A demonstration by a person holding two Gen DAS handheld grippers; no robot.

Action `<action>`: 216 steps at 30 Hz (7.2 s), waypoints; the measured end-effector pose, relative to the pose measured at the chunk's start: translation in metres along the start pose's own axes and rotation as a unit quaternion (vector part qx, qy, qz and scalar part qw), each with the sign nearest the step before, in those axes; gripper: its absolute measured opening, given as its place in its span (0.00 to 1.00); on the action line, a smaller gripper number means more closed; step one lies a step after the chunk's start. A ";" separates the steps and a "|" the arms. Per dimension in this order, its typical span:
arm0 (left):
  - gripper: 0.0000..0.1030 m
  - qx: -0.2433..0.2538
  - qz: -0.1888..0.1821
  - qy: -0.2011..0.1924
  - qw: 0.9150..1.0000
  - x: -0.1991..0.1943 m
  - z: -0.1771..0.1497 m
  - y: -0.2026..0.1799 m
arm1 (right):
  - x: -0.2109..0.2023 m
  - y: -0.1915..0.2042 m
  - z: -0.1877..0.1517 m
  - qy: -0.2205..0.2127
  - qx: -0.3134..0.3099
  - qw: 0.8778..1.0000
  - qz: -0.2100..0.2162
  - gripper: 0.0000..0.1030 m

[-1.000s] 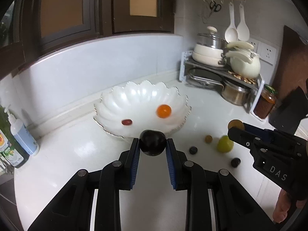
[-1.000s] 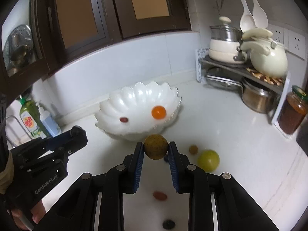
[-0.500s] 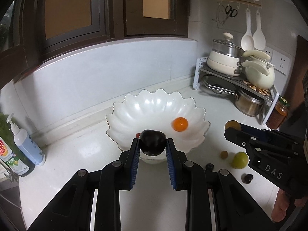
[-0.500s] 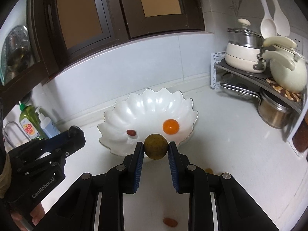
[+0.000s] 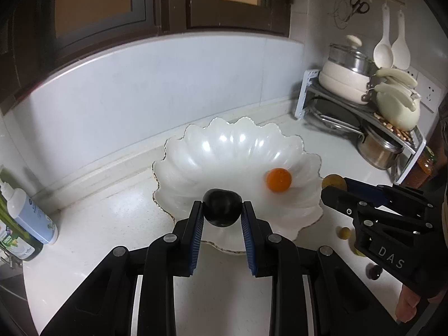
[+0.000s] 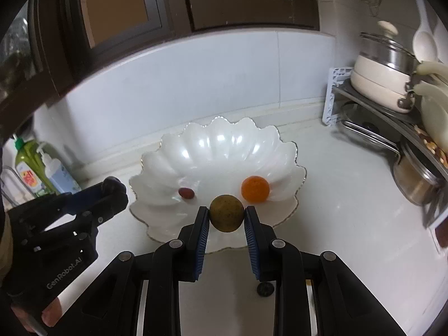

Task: Organize fruits
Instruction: 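Carry the plum and the yellow fruit over the white bowl with both tools, then open the left tool to drop the plum while the right tool releases the yellow fruit into the bowl, then withdraw both tools from the bowl back toward the counter fruits, then lower both open tools toward the two dark plums on the counter, then grasp a dark plum with the left tool while the right tool grasps another dark plum, then carry both dark plums up over the white scalloped bowl with both tools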

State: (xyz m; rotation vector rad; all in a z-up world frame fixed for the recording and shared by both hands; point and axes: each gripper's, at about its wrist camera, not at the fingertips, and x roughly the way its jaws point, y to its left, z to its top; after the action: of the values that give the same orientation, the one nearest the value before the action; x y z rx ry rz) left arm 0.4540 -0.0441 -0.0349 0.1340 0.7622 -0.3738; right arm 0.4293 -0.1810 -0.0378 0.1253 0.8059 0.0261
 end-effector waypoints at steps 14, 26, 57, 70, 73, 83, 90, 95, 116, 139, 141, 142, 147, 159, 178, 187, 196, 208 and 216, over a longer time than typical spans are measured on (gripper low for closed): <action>0.27 -0.004 0.006 0.059 0.998 0.054 0.007 0.004 | 0.050 -0.008 0.009 0.054 -0.007 0.998 -0.002 0.27; 0.46 0.009 0.027 0.063 0.998 0.064 0.007 0.005 | 0.064 -0.014 0.011 0.068 -0.004 0.998 -0.011 0.38; 0.54 0.024 0.023 -0.039 0.999 -0.063 -0.009 -0.044 | -0.073 -0.034 -0.018 -0.036 0.007 0.999 -0.017 0.38; 0.54 0.035 -0.002 -0.046 0.998 -0.092 -0.030 -0.088 | -0.121 -0.068 -0.048 -0.052 0.025 0.998 -0.037 0.38; 0.54 0.042 0.001 -0.049 0.998 -0.097 -0.035 -0.098 | -0.128 -0.074 -0.055 -0.052 0.026 0.998 -0.037 0.38; 0.54 0.043 0.002 -0.034 0.998 -0.099 -0.057 -0.126 | -0.136 -0.093 -0.076 -0.037 0.019 0.999 -0.023 0.38; 0.54 0.045 0.010 -0.026 0.999 -0.098 -0.071 -0.141 | -0.132 -0.103 -0.092 -0.021 0.015 1.000 -0.011 0.38; 0.54 0.042 0.015 -0.020 0.999 -0.094 -0.083 -0.150 | -0.129 -0.111 -0.103 -0.013 0.013 1.000 -0.005 0.38; 0.53 0.002 0.019 0.009 1.000 -0.082 -0.151 -0.168 | -0.103 -0.119 -0.140 0.029 -0.024 0.999 0.016 0.38; 0.52 0.003 0.012 0.045 0.999 -0.048 -0.193 -0.186 | -0.061 -0.125 -0.161 0.071 -0.039 0.997 0.014 0.38; 0.51 0.004 0.010 0.048 0.999 -0.045 -0.194 -0.187 | -0.057 -0.125 -0.161 0.075 -0.040 0.996 0.016 0.38; 0.50 0.004 0.009 0.050 0.999 -0.043 -0.195 -0.188 | -0.055 -0.125 -0.161 0.076 -0.040 0.996 0.016 0.38; 0.42 -0.004 0.005 0.060 0.998 -0.035 -0.196 -0.187 | -0.047 -0.126 -0.161 0.080 -0.038 0.996 0.018 0.38; 0.24 -0.011 -0.004 0.062 0.998 -0.026 -0.198 -0.188 | -0.033 -0.127 -0.162 0.084 -0.043 0.995 0.014 0.38; 0.22 -0.031 -0.001 0.038 0.999 -0.038 -0.182 -0.171 | -0.043 -0.118 -0.161 0.079 -0.050 0.995 0.017 0.30; 0.22 -0.034 -0.001 0.014 0.999 -0.054 -0.167 -0.158 | -0.063 -0.108 -0.155 0.068 -0.043 0.997 0.021 0.30; 0.22 -0.034 -0.001 -0.019 0.999 -0.071 -0.145 -0.142 | -0.081 -0.094 -0.142 0.045 -0.032 0.998 0.023 0.30; 0.22 -0.030 -0.001 -0.060 0.998 -0.091 -0.116 -0.114 | -0.097 -0.071 -0.112 0.006 -0.019 1.000 0.023 0.30; 0.22 -0.027 -0.003 -0.079 0.996 -0.095 -0.091 -0.089 | -0.096 -0.053 -0.088 -0.017 -0.019 1.000 0.018 0.30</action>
State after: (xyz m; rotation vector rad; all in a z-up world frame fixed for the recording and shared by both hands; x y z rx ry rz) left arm 0.2989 -0.0766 -0.0329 0.0508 0.6156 -0.3658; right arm 0.2976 -0.2317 -0.0357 0.1039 0.7684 0.0733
